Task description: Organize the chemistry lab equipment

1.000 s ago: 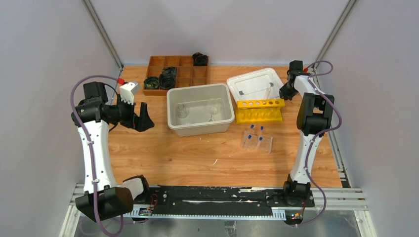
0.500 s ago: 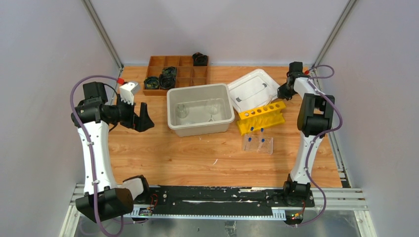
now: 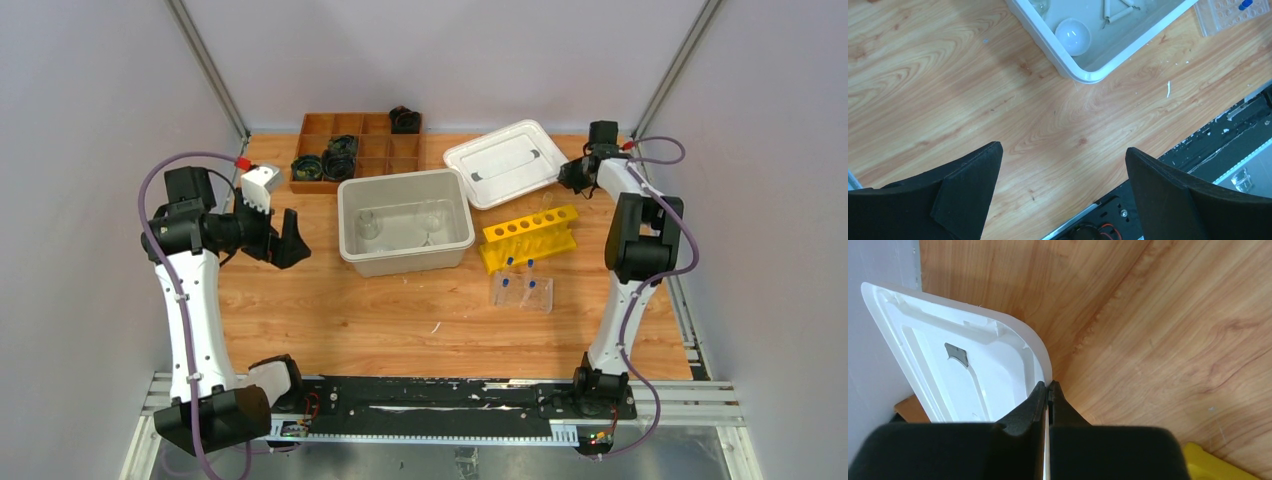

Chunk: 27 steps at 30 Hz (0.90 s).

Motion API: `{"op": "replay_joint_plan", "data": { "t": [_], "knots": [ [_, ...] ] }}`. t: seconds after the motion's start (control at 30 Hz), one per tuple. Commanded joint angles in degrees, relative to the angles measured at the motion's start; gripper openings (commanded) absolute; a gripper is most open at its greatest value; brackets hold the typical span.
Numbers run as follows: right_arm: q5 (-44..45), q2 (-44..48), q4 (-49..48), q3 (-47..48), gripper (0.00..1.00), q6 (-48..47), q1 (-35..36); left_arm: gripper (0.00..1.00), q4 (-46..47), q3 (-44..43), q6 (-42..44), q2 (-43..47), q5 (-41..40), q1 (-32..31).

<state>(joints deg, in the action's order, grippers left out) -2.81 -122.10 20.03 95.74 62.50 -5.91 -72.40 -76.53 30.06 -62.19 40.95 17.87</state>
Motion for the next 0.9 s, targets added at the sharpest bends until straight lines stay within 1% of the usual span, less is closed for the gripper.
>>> {"op": "replay_joint_plan", "data": {
  "t": [0.0, 0.17, 0.23, 0.43, 0.6, 0.87],
  "knots": [
    [-3.29, 4.9, -5.48, -2.93, 0.0, 6.17, -0.33, 1.0, 0.16, -3.13, 1.85, 1.08, 1.36, -1.14],
    [-4.68, 8.56, -8.51, -3.83, 0.0, 8.42, -0.33, 1.0, 0.16, -5.63, 0.98, 0.54, -2.93, -8.92],
    [-4.68, 10.37, -9.29, -4.31, 0.0, 8.88, -0.33, 1.0, 0.16, -7.18, -0.49, -0.69, -3.37, -11.22],
    [-3.75, 16.58, -10.65, -7.27, 0.0, 9.47, -0.33, 1.0, 0.16, -13.2, -5.86, -5.2, -1.38, -12.69],
    [-3.89, 22.75, -14.09, -12.68, 0.0, 10.33, -0.33, 1.0, 0.23, -17.06, -8.84, -7.12, 0.62, -13.96],
    [-7.49, 32.06, -17.39, -16.4, 0.0, 11.03, 0.25, 1.0, 0.35, -23.94, -13.13, -11.35, 4.97, -16.34]
  ]
}}
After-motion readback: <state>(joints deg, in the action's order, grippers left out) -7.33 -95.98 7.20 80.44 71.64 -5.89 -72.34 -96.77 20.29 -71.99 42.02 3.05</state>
